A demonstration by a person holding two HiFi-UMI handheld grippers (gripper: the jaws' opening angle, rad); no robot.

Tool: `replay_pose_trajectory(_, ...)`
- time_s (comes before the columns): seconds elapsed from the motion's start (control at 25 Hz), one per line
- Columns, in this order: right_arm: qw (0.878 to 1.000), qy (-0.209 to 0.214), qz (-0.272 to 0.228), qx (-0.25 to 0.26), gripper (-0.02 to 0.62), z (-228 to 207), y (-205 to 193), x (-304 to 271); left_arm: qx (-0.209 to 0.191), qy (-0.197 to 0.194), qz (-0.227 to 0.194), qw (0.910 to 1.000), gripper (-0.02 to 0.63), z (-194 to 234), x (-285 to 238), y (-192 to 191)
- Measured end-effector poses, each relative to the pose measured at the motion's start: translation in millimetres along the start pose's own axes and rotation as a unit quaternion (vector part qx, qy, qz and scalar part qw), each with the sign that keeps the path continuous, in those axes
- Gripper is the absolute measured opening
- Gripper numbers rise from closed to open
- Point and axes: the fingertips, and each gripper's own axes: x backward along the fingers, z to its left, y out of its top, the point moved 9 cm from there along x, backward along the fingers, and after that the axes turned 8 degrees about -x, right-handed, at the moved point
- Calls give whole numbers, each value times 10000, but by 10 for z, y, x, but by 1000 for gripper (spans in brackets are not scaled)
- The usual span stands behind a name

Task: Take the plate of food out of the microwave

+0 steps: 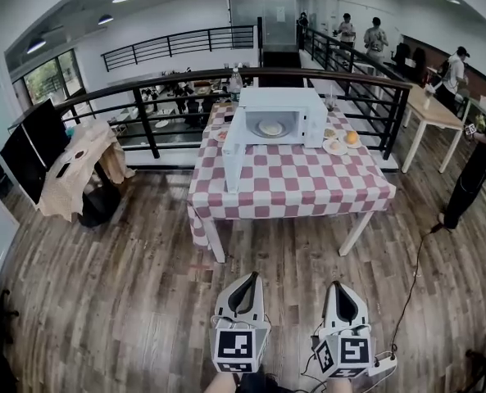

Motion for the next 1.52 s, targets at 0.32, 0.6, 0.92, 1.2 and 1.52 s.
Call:
replay_pose_trajectory(0.32, 9999, -5, 88, -83, 11, -125, -49, -169, -53, 40, 75, 10000, 34, 11, -185, -43)
replay_pose_trajectory(0.6, 9997, -95, 197, -57, 11, -267, -96, -555, 26, -32, 114, 9999, 34, 123, -614, -128)
replay_pose_trajectory(0.92, 9994, -217, 273, -36, 11, -405, -28, -1224, 135, -55, 171, 9997, 34, 411, -1248, -153)
replay_pose_trajectory(1.2, 9991, -289, 311, -38, 11, -444, 33, -1791, 120, -236, 100, 9996, 34, 586, -1837, -113)
replay_pose_trajectory(1.52, 9993, -304, 194, 11, 11, -421, 87, -2395, 119, -445, 49, 9989, 34, 820, -2418, -149)
